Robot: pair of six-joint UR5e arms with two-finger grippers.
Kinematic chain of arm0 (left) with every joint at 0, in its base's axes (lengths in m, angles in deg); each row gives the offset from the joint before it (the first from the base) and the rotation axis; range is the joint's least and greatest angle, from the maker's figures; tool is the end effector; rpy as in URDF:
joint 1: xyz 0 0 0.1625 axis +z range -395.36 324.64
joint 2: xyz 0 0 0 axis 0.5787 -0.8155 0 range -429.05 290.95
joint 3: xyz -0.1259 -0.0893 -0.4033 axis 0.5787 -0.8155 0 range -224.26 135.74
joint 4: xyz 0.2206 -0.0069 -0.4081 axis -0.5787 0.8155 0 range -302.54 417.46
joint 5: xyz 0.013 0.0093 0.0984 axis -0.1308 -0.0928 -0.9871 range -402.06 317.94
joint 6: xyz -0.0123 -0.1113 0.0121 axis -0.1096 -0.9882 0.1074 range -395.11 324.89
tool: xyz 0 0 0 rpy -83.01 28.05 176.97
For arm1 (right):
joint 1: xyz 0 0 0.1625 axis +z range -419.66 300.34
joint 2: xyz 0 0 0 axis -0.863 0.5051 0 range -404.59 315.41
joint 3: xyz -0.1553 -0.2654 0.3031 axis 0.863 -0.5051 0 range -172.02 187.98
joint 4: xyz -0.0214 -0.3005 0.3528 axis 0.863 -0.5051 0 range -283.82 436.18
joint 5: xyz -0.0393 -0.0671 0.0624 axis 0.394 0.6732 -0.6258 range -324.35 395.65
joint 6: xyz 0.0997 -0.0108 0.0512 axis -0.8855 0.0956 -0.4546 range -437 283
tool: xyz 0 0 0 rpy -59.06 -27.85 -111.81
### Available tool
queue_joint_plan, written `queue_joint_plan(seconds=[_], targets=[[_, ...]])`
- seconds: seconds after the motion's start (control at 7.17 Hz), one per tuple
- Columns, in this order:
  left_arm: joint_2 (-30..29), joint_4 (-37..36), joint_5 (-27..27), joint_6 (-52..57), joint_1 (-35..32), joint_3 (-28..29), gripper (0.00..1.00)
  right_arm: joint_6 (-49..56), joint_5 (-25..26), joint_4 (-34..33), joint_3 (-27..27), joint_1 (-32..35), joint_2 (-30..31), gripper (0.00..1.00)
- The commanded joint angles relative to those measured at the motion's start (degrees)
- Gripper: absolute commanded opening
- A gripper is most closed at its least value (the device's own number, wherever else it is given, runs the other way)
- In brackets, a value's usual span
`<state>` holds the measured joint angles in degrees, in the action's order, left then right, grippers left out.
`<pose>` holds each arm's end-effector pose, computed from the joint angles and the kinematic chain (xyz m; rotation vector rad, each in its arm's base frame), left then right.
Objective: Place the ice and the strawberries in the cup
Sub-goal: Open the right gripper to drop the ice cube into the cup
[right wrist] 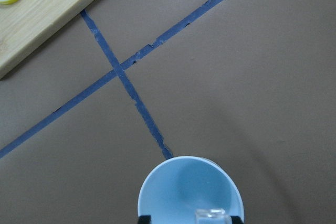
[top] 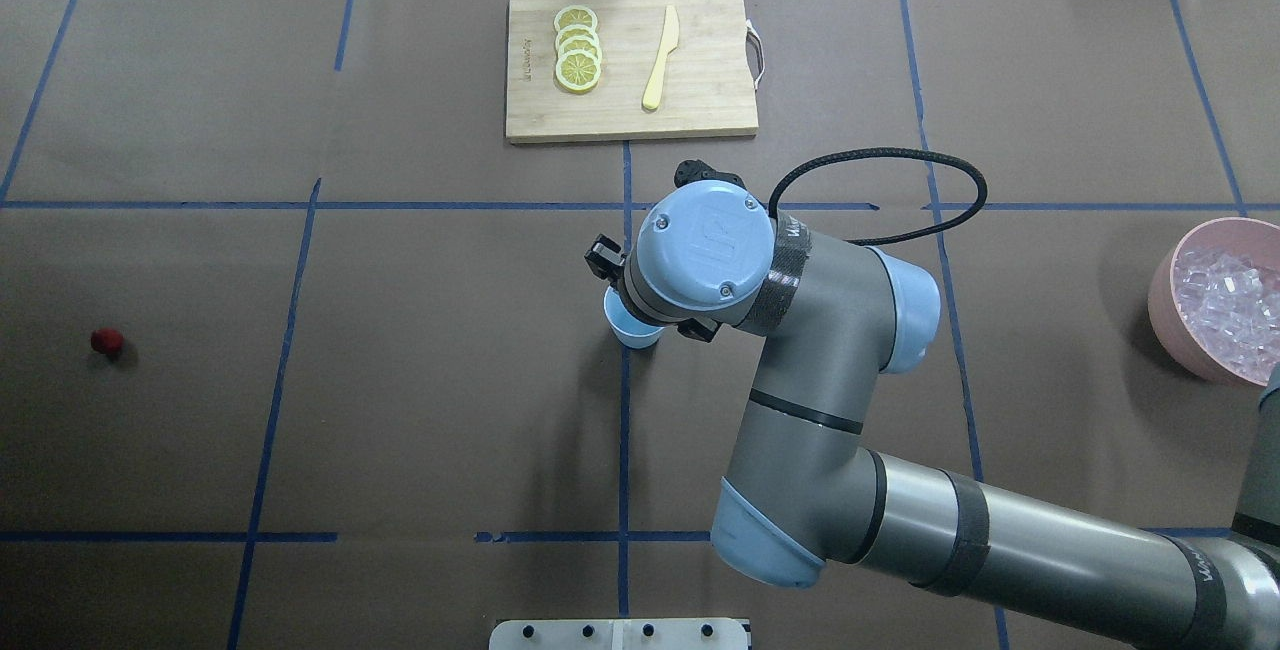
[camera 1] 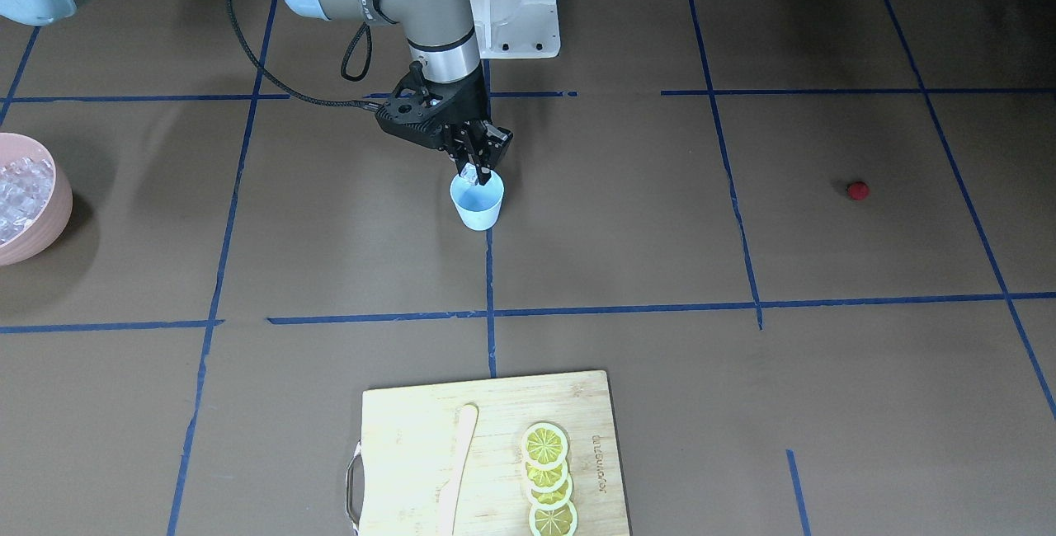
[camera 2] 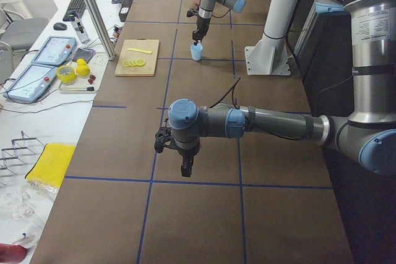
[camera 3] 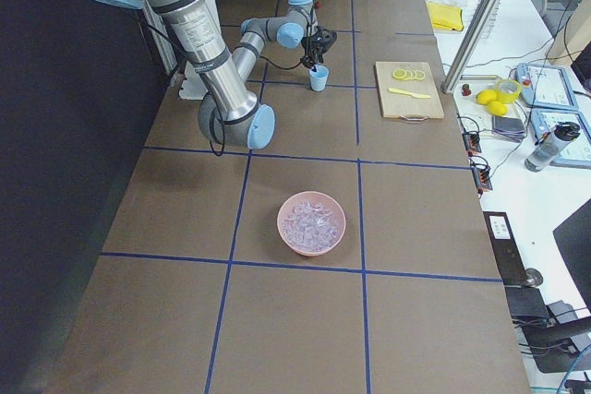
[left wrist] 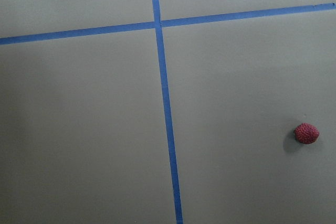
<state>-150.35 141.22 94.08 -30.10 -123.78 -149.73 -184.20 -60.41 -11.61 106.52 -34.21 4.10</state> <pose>-0.0389 -0.4776 0.6142 0.0328 0.8051 0.1124 -0.5989 -0.4195 0.1373 -0.0336 -0.9299 0.6431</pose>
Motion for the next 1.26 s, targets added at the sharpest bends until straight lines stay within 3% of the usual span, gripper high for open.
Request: queue_joint_plan(seconds=[0.0, 0.42, 0.7, 0.84, 1.12], targets=[[0.0, -0.09, 0.0, 0.0, 0.0, 0.0, 1.0, -0.03, 0.0, -0.01, -0.2, 0.04, -0.08, 0.58], [0.0, 0.0, 0.0, 0.0, 0.0, 0.0, 1.0, 0.14, 0.0, -0.1, 0.32, 0.65, -0.17, 0.58], [0.0, 0.0, 0.0, -0.09, 0.0, 0.0, 1.0, 0.5, -1.22, -0.36, 6.7, 3.98, 4.19, 0.94], [0.0, -0.09, 0.0, -0.09, 0.0, 0.0, 1.0, 0.76, -3.58, -0.28, 12.31, 6.17, 9.44, 0.99], [0.0, -0.09, 0.0, -0.09, 0.0, 0.0, 1.0, 11.77, -15.07, -0.27, 19.63, 14.67, 19.2, 0.99]])
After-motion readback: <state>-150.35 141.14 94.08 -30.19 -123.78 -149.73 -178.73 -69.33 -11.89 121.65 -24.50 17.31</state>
